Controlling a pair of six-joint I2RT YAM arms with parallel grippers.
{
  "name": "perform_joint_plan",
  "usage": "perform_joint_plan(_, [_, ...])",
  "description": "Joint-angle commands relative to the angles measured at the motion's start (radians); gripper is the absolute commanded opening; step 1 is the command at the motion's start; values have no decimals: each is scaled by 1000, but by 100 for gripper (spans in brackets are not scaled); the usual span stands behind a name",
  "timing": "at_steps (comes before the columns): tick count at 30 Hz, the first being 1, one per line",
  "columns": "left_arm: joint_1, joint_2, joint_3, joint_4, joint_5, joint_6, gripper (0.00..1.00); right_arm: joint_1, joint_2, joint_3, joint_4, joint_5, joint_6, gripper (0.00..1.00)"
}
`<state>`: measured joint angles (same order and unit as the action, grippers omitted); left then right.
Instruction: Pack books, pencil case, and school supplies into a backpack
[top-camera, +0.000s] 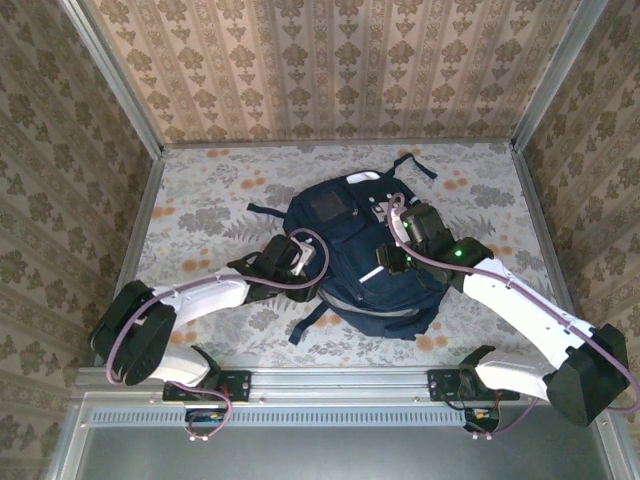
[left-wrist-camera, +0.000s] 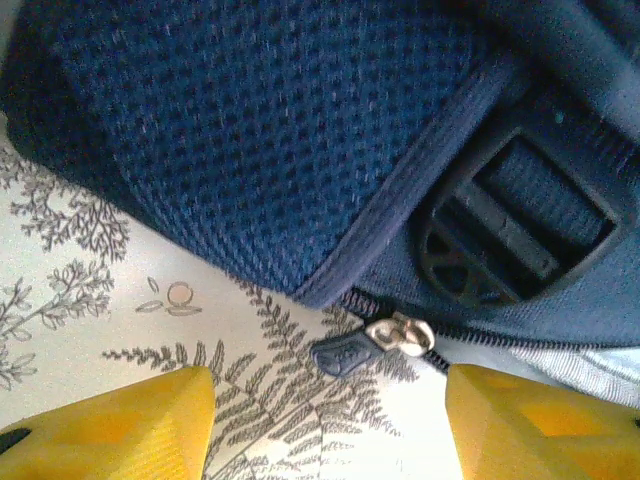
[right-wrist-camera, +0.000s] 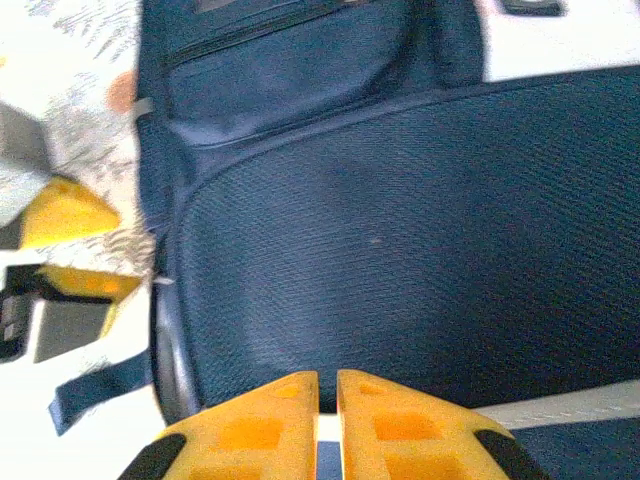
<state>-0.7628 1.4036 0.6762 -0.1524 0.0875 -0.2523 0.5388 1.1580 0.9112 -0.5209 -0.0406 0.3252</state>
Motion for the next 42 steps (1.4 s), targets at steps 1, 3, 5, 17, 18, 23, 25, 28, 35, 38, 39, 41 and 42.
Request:
perform_joint_plan(1, [19,-51,68,36,-55,-80,63,-5,-41,-51,-11,203,169,14])
perform_joint_plan(3, [59,-89,106,-20,-83,-193,63,-11,-95,-98,-11,242,244,11])
perform_joint_plan(5, [119,-85,177,-94,5,-285,64,-13,-143,-130,-11,250,279,7])
perform_joint_plan(17, [56,382,841,-471,321,3,66,-94,-288,-273,-146,286,594,11])
perform_joint_plan(18, [43,423,885,-506,338,13,66,-111,-313,-294,-149,288,608,11])
perform_joint_plan(23, [-4,528,976,-589,406,39,65,-220,-367,-356,-154,219,596,12])
perform_joint_plan(25, [-5,530,964,-582,413,27,64,-249,-367,-376,-131,174,581,12])
perform_joint_plan(28, [-4,528,946,-569,428,20,63,-263,-361,-403,-86,128,574,12])
perform_joint_plan(35, [-17,523,937,-536,484,-7,57,-275,-313,-423,-22,77,555,12])
perform_joint_plan(38, [-35,519,951,-555,483,5,56,-287,-305,-428,-21,74,542,13])
perform_joint_plan(39, [-42,517,958,-564,476,10,56,-290,-300,-430,-22,71,541,12])
perform_joint_plan(41, [-52,516,967,-581,459,16,57,-297,-293,-432,13,61,537,12])
perform_joint_plan(42, [-58,515,971,-591,449,20,57,-299,-287,-434,21,53,535,13])
